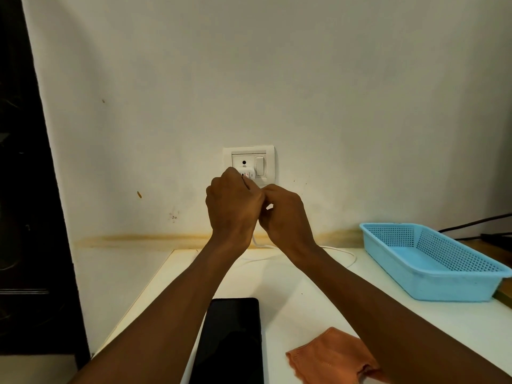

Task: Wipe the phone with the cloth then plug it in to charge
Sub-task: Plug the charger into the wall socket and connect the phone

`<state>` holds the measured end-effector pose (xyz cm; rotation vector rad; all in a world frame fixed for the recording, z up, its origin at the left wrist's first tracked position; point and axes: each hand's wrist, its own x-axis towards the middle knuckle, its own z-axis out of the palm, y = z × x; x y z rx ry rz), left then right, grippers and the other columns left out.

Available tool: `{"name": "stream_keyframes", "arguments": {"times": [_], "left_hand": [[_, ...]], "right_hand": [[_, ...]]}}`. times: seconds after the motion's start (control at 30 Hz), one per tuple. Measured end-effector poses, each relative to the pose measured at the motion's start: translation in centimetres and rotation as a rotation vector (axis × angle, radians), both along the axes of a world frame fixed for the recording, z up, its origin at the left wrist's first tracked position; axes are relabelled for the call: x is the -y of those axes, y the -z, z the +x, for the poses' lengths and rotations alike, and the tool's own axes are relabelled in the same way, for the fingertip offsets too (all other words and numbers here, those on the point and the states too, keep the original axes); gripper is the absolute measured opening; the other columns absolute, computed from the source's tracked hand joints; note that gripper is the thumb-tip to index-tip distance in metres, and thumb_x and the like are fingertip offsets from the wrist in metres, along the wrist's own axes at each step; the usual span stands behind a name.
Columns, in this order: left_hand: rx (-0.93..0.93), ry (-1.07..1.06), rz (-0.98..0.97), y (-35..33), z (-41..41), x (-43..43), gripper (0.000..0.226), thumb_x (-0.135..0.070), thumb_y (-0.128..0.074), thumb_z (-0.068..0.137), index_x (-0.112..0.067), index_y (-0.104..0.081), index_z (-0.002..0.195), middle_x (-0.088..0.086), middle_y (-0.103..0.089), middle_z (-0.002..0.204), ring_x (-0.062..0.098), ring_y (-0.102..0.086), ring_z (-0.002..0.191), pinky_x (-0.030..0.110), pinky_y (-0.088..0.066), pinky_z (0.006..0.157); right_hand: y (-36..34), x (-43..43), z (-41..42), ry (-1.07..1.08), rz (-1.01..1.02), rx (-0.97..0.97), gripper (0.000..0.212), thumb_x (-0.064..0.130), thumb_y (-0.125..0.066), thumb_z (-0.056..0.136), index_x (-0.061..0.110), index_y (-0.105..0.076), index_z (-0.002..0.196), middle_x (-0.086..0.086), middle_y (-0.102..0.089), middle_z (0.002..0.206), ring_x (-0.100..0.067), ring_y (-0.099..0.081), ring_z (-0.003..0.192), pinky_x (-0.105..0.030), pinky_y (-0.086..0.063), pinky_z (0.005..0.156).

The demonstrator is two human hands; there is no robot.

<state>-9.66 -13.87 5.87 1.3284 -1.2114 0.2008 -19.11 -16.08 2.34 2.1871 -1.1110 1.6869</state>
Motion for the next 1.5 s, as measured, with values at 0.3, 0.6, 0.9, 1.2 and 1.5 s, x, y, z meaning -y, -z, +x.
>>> {"name": "stream_keyframes", "arguments": {"times": [0.3,0.6,0.9,1.2,1.5], "left_hand": [[0.046,0.008,-0.027,-0.6,-0.9,-0.2,0.02,-0.021,-0.053,0.089,-0.006,-0.066,0.087,0.008,-0.068,0.078,0.024,-0.062,0.075,0.026,-0.037,0.063],[0.024,0.038,0.018,-0.5,0.0,0.1,0.024,-0.027,-0.051,0.087,-0.009,-0.062,0.076,0.003,-0.063,0.07,0.027,-0.062,0.071,0.029,-0.038,0.059],[-0.11,-0.031,0.136,1.7,5.9,0.0,0.037,-0.035,-0.046,0.091,-0.011,-0.053,0.064,0.006,-0.06,0.064,0.034,-0.06,0.069,0.033,-0.041,0.063],[0.135,-0.101,0.726,7.6,11.8,-0.2,0.037,-0.04,-0.071,0.076,-0.01,-0.05,0.08,0.013,-0.066,0.1,0.035,-0.061,0.094,0.029,-0.041,0.07],[0.266,-0.124,0.765,8.2,10.6,-1.0,0.019,-0.028,-0.061,0.083,-0.012,-0.05,0.085,0.006,-0.059,0.09,0.03,-0.06,0.092,0.028,-0.038,0.068]], "right_hand": [[-0.2,0.5,-0.2,-0.021,0.027,0.041,0.012,0.009,-0.068,0.082,0.004,-0.071,0.092,-0.011,-0.073,0.087,-0.027,-0.066,0.075,-0.038,-0.057,0.076],[-0.3,-0.1,-0.6,0.014,0.11,-0.035,0.014,0.01,-0.066,0.082,0.008,-0.073,0.094,-0.005,-0.074,0.09,-0.019,-0.065,0.074,-0.039,-0.055,0.075],[0.0,-2.4,-4.3,0.094,0.192,0.053,0.022,0.043,-0.066,0.085,0.023,-0.073,0.079,0.013,-0.068,0.07,-0.004,-0.061,0.061,-0.026,-0.051,0.066],[1.0,-4.6,-3.5,-0.052,-0.002,-0.073,0.028,0.043,-0.062,0.088,0.018,-0.068,0.075,0.011,-0.057,0.053,-0.009,-0.051,0.046,-0.023,-0.043,0.051],[2.4,-5.5,-3.0,-0.022,0.164,-0.177,0.03,0.052,-0.057,0.088,0.026,-0.067,0.075,0.018,-0.051,0.049,-0.003,-0.052,0.048,-0.019,-0.038,0.054]]}}
